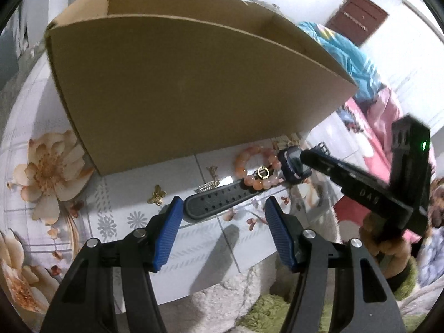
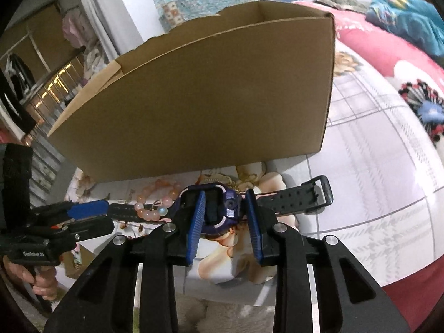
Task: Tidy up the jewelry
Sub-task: 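Grasp the black smartwatch by its face with the right gripper, then grasp the watch strap with the left gripper while the right gripper releases the watch face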
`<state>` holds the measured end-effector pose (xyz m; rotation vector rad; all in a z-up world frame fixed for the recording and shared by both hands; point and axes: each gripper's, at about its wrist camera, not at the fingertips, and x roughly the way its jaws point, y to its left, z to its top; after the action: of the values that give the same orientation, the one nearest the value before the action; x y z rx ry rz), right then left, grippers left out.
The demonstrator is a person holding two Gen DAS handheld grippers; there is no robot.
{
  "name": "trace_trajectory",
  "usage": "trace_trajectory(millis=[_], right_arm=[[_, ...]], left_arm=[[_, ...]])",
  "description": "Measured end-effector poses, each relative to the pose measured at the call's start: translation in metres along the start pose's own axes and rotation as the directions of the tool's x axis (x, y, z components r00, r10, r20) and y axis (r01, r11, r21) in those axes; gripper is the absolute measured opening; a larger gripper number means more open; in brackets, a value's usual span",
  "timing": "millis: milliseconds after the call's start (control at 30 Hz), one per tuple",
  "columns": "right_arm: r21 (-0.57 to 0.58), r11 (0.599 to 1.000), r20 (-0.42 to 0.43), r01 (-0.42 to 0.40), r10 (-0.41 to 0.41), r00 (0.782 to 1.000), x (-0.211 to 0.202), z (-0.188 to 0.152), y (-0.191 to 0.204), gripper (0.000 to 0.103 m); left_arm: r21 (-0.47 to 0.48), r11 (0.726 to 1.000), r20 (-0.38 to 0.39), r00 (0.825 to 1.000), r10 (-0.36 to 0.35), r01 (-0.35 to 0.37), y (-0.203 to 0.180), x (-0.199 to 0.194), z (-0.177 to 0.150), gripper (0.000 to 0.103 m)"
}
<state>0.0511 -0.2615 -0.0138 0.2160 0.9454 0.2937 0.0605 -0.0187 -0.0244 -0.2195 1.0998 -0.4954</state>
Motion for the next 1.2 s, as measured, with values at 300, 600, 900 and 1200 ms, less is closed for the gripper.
trace_trajectory(millis=[300,600,900,1200], right_arm=[[0.014,0.999,0.0,-0.029,0.029,1.0,-0.003,-0.002,-0.01,0.028],[0.012,0.999,0.007,-0.038,0.038,0.999,-0.007,-0.004,-0.013,0.028],[0.006,0.999,0.01,-0.04,0.04,0.999,-0.008,-0.005,-0.013,0.028],[0.001,0.999,0.014,-0.047,0.047,0.999,-0.007,-0.006,-0.013,0.028]], left_arm=[[-0.136,0.979,-0.014,0.988,-0.154,0.15,0.012,-0.002,0.0,0.061],[-0.117,0.979,-0.01,0.985,-0.172,0.169,-0.001,-0.002,0.0,0.061],[-0.194,0.955,0.036,0.975,-0.22,0.223,0.009,-0.002,0.009,0.061],[-0.205,0.956,0.036,0.977,-0.209,0.212,0.007,0.006,0.016,0.044]])
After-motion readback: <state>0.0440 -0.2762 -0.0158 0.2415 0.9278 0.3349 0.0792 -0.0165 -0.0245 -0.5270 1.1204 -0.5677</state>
